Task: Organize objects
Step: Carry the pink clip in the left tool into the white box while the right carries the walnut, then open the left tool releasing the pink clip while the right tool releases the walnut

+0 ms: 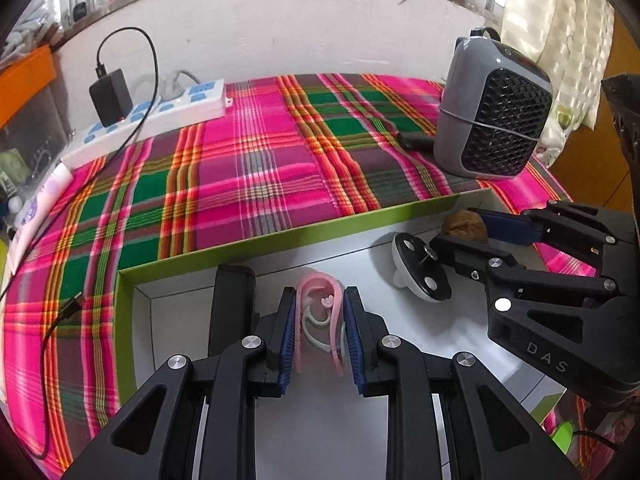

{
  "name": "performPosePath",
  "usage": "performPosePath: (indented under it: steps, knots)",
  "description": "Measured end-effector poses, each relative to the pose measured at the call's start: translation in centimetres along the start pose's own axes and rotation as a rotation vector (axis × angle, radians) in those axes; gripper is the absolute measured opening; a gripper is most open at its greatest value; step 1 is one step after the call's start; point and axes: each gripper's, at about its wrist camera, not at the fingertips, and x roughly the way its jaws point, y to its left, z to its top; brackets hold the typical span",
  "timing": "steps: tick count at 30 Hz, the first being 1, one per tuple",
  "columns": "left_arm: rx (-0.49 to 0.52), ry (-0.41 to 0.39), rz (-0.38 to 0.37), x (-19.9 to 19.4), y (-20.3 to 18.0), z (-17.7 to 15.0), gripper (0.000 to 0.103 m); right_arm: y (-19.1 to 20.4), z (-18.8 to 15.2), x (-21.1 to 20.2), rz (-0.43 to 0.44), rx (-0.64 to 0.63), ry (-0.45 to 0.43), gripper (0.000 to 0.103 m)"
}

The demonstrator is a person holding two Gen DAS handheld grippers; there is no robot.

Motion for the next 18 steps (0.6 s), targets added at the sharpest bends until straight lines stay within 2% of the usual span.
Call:
performPosePath:
  steps: [15, 18]
  knots:
    - [0.003, 0.002, 0.005, 0.07, -0.19, 0.21, 0.022, 0.33, -0.02, 0.15, -0.003, -0.014, 0.012, 0.033]
    - [0.002, 0.003, 0.000, 0.06, -0.24, 0.22, 0.027, 0.27, -0.03, 0.14, -0.001, -0.010, 0.008, 0.033]
